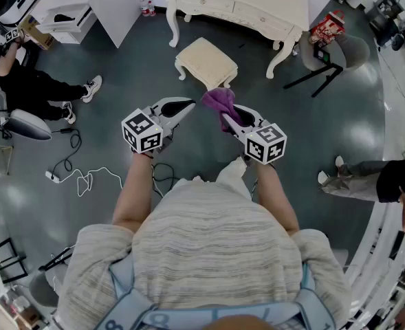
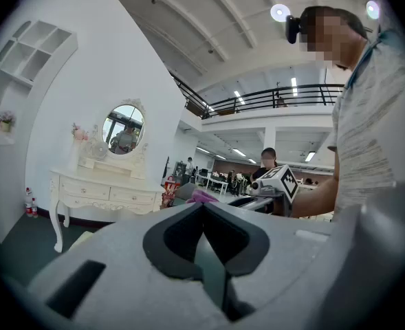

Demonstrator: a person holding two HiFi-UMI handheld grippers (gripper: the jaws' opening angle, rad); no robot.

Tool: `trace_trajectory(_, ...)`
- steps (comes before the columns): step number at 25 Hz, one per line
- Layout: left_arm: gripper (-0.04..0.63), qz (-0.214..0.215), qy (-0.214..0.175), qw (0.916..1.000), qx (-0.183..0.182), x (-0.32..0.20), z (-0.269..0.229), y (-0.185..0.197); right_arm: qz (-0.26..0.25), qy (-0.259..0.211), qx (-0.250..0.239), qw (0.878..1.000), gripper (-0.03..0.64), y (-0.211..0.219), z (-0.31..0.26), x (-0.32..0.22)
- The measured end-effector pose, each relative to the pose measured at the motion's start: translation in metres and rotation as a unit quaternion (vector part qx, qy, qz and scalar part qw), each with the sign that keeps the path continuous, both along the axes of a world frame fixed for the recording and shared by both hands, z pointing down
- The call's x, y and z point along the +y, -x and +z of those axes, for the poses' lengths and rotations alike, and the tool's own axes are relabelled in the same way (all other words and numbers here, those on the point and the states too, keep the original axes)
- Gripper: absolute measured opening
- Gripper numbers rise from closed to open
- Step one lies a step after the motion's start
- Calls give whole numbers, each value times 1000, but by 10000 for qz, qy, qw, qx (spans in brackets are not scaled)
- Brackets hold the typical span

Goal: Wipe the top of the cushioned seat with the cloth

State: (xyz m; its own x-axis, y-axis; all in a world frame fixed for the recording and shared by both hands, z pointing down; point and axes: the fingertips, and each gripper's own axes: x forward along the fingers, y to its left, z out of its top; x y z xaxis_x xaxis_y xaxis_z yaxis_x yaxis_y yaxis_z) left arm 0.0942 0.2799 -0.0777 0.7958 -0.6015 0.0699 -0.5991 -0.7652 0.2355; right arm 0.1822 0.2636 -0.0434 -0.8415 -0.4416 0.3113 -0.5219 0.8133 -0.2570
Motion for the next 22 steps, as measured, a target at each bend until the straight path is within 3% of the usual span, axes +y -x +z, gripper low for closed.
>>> trace_trajectory(22, 12, 7, 21, 10000, -37, 2, 4, 9, 38, -39, -109, 9999, 112, 6, -6, -4)
